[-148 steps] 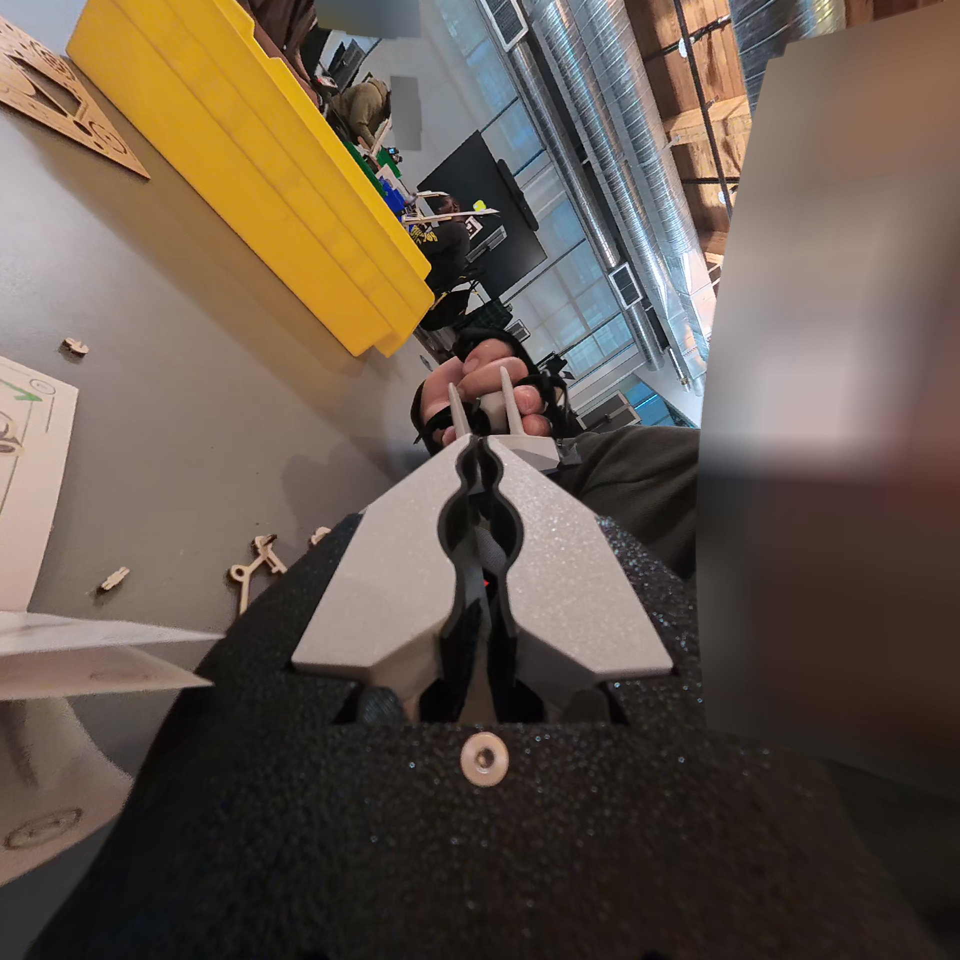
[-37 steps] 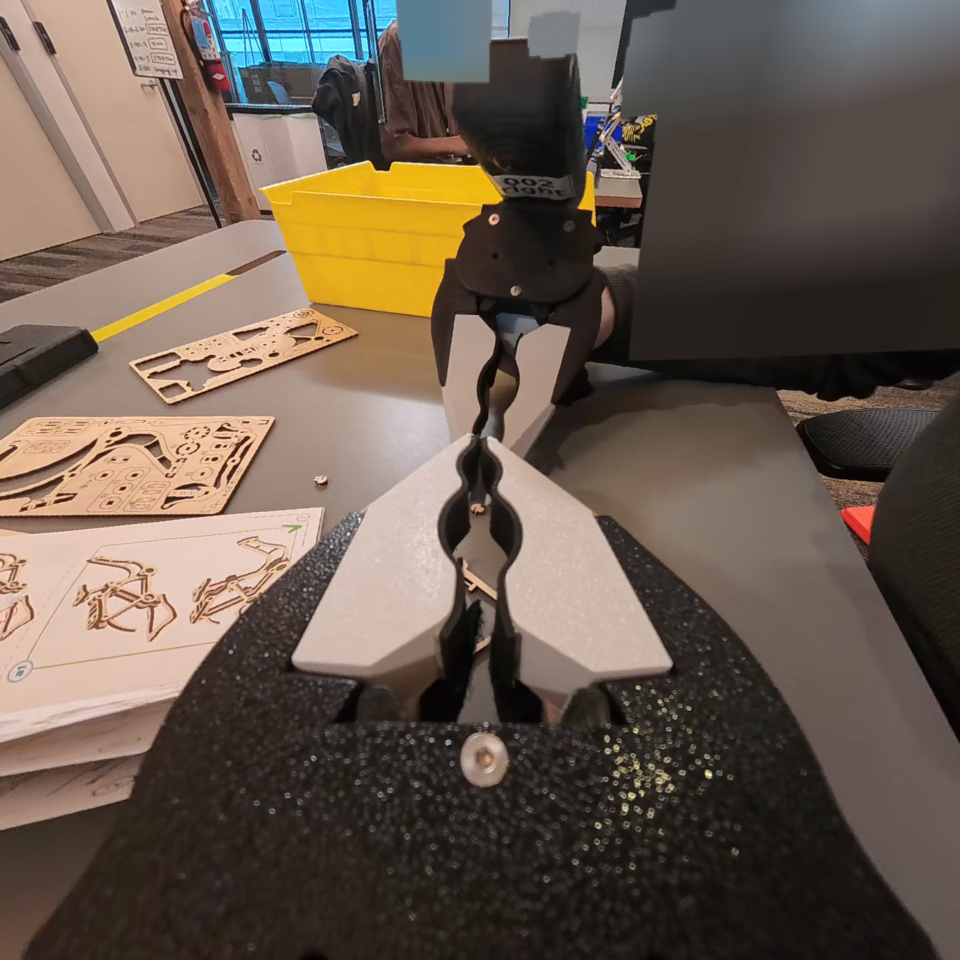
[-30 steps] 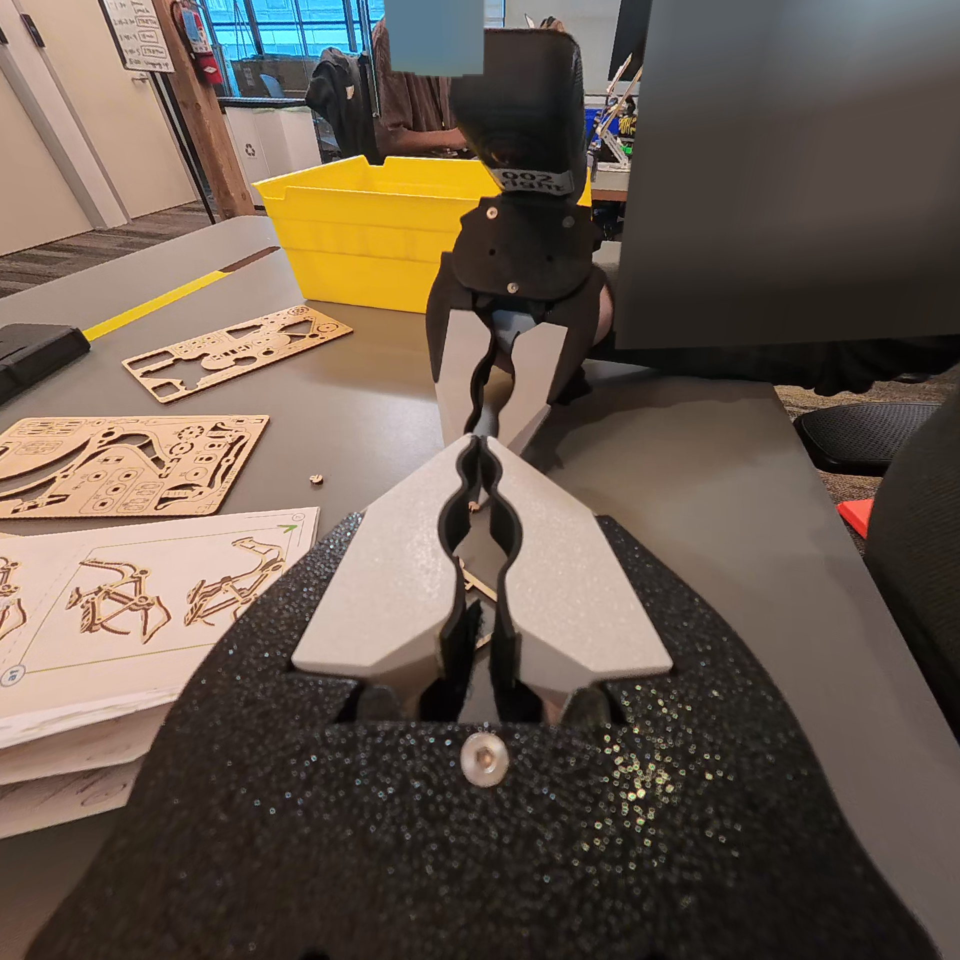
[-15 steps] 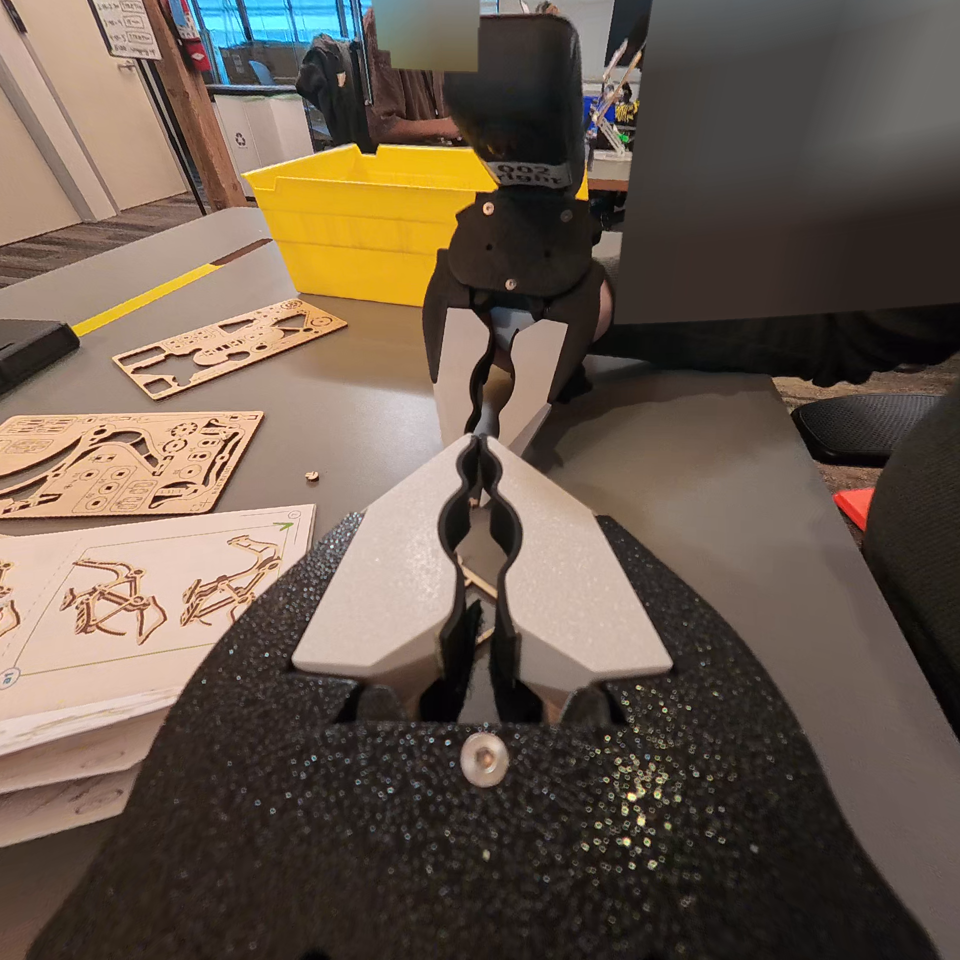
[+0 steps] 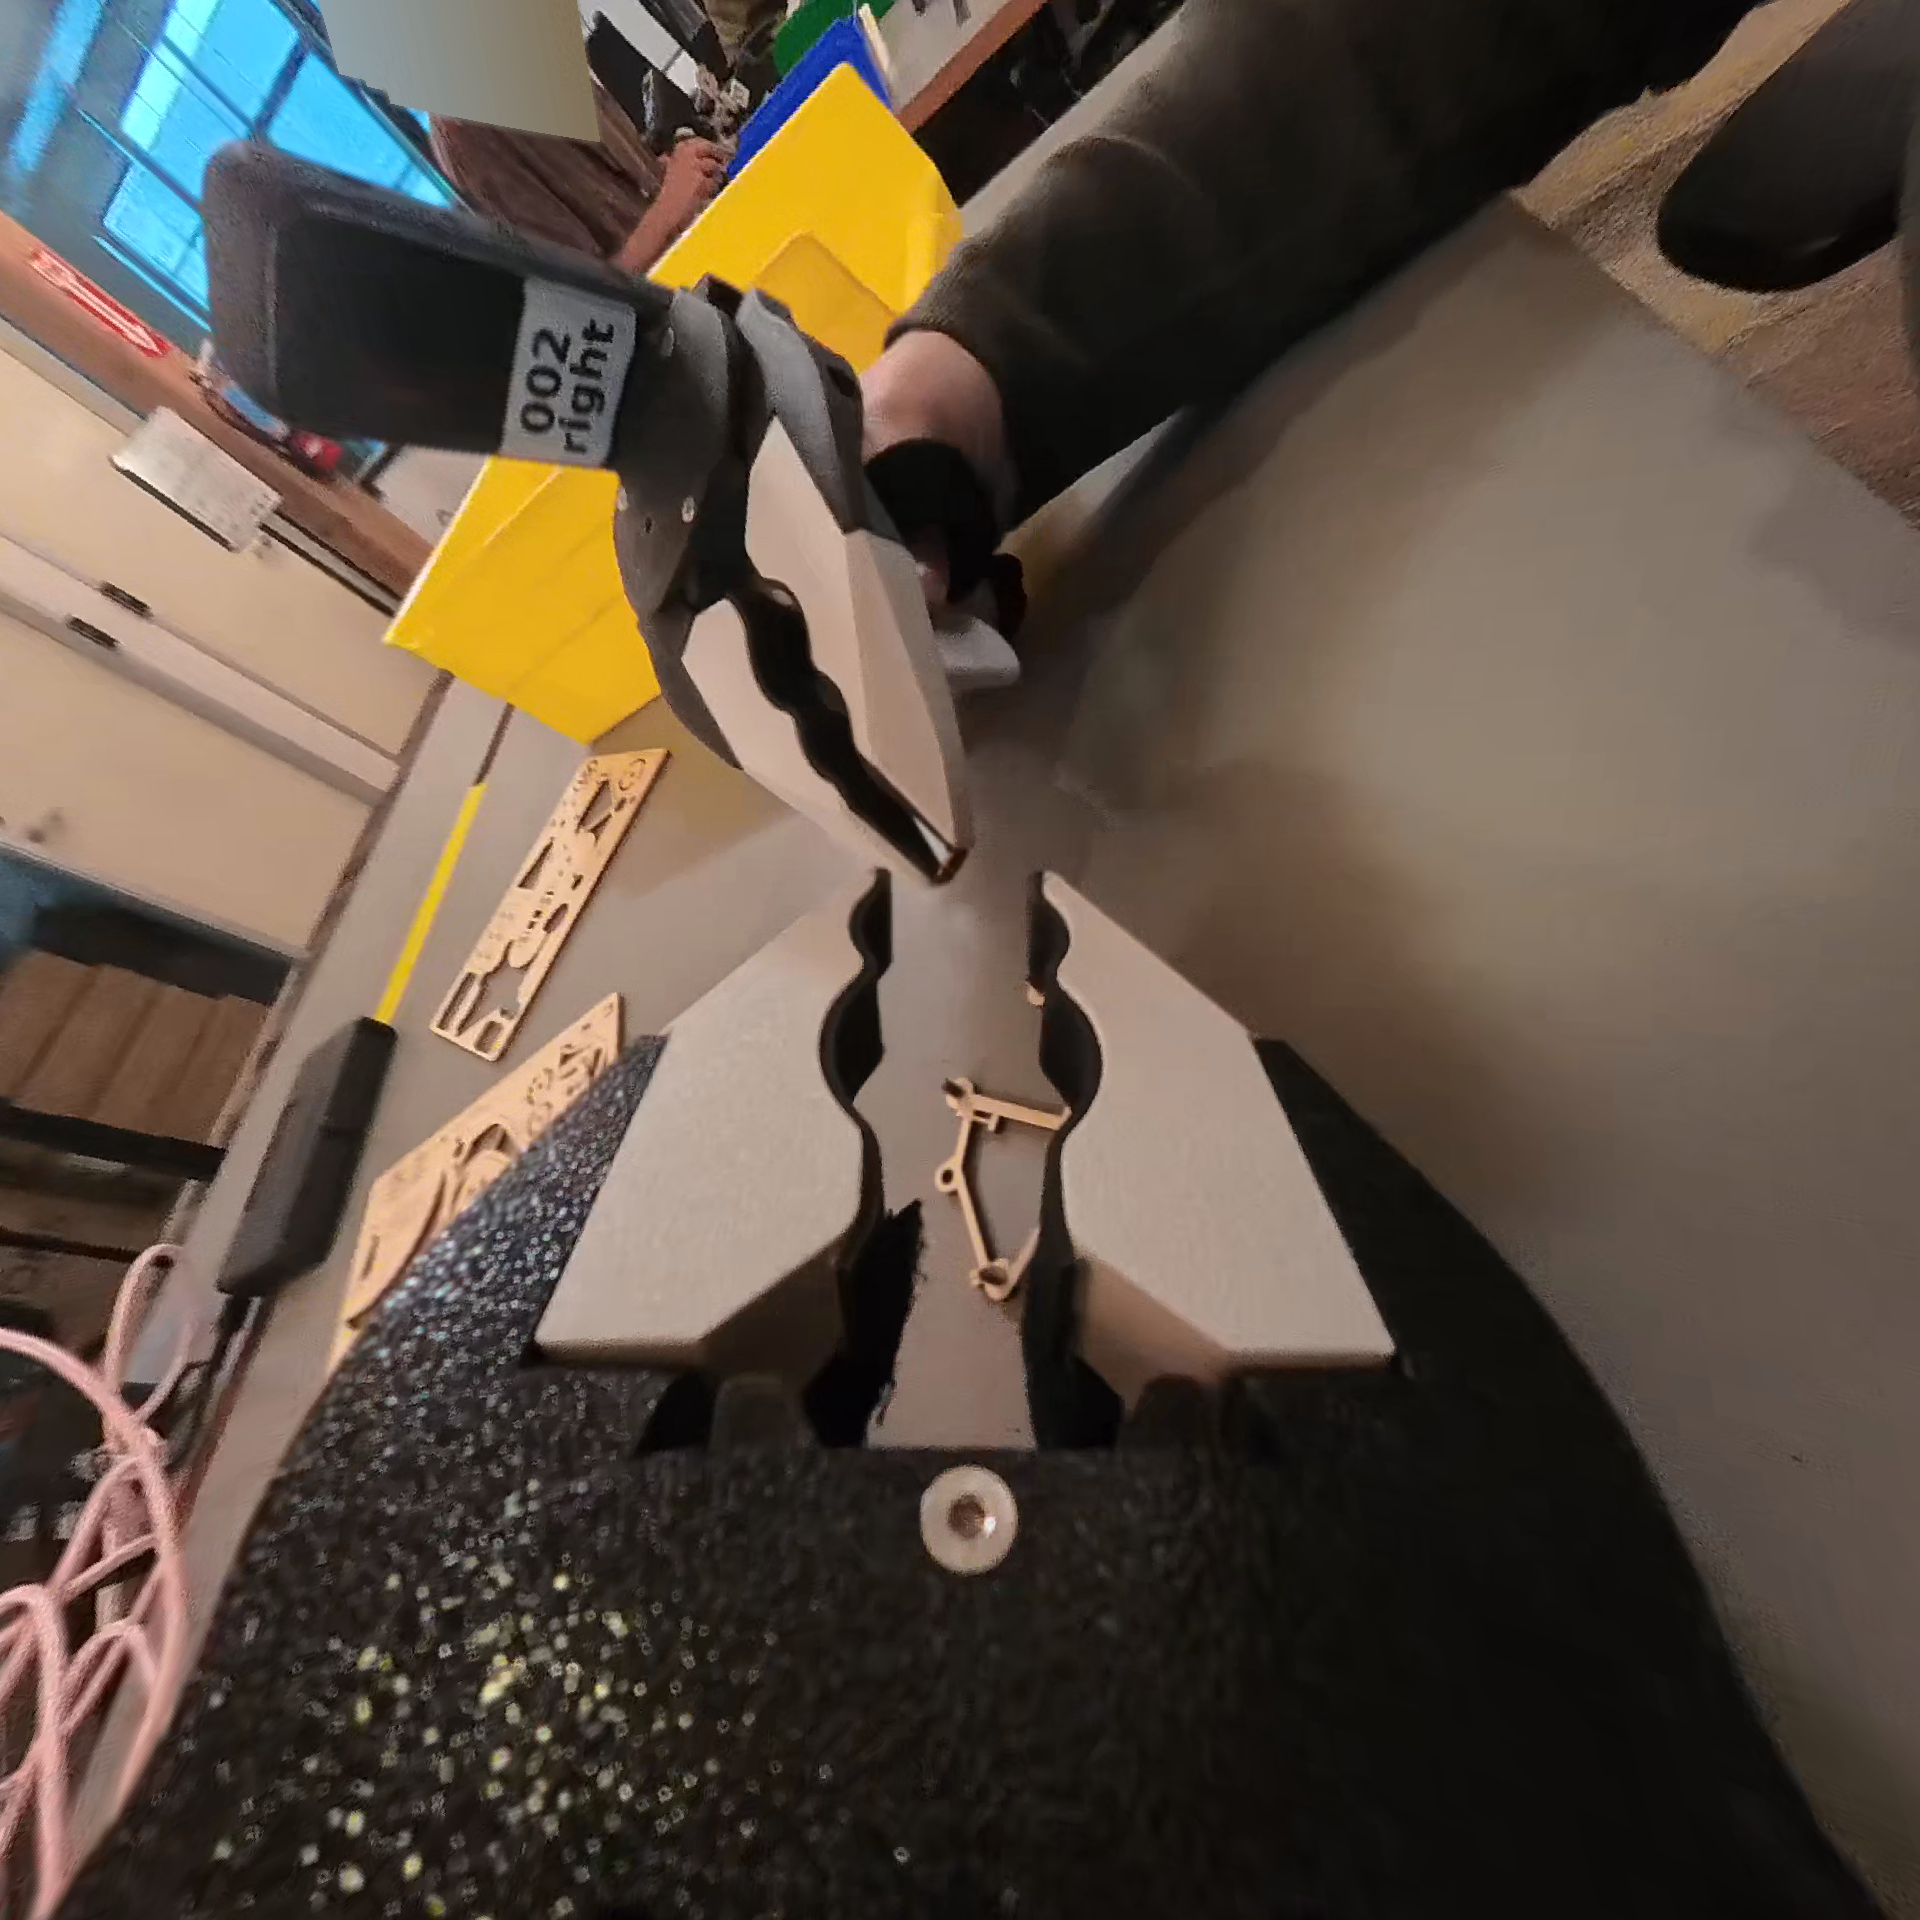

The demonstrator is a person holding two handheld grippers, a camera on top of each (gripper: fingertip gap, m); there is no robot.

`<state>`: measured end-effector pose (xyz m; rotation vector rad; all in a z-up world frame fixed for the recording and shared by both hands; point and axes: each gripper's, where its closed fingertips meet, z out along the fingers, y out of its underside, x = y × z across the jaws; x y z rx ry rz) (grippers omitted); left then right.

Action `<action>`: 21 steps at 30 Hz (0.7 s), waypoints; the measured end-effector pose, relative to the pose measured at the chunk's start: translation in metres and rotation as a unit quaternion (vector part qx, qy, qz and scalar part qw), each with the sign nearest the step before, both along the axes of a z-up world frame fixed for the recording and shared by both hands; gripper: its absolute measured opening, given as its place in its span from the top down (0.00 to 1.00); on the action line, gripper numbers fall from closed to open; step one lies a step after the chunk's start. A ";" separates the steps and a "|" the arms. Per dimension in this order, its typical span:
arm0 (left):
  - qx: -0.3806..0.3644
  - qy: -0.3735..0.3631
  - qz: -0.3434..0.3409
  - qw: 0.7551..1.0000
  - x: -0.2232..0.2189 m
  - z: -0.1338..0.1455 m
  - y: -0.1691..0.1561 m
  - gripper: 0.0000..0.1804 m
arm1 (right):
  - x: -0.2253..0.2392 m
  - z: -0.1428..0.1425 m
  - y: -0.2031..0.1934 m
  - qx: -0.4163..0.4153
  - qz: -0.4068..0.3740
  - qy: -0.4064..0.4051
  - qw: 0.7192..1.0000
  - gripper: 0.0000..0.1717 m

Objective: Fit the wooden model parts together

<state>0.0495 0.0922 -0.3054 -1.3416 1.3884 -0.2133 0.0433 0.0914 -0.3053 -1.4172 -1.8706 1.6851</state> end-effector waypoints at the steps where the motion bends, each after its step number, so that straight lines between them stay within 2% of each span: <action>1: 0.010 0.000 0.000 1.000 0.001 0.002 0.000 0.85 | 0.001 0.003 -0.002 -0.014 0.007 0.003 1.000 0.97; 4: 0.042 -0.001 -0.008 0.999 0.004 0.010 -0.005 0.89 | 0.003 0.008 -0.007 -0.047 0.023 0.010 0.999 0.97; 7: 0.066 0.028 -0.017 0.997 0.007 0.005 -0.009 0.91 | 0.004 0.013 -0.010 -0.072 0.036 0.014 0.997 0.97; 12: 0.088 0.040 -0.021 0.995 0.011 0.005 -0.012 0.93 | 0.005 0.011 -0.015 -0.079 0.049 0.006 0.996 0.97; 18: 0.083 0.030 -0.025 0.996 0.010 0.008 -0.014 1.00 | 0.005 0.011 -0.018 -0.081 0.054 0.006 0.995 0.97; 21: 0.059 0.023 0.007 0.998 0.006 0.009 -0.005 1.00 | 0.001 0.013 -0.009 -0.059 0.025 0.019 0.998 0.97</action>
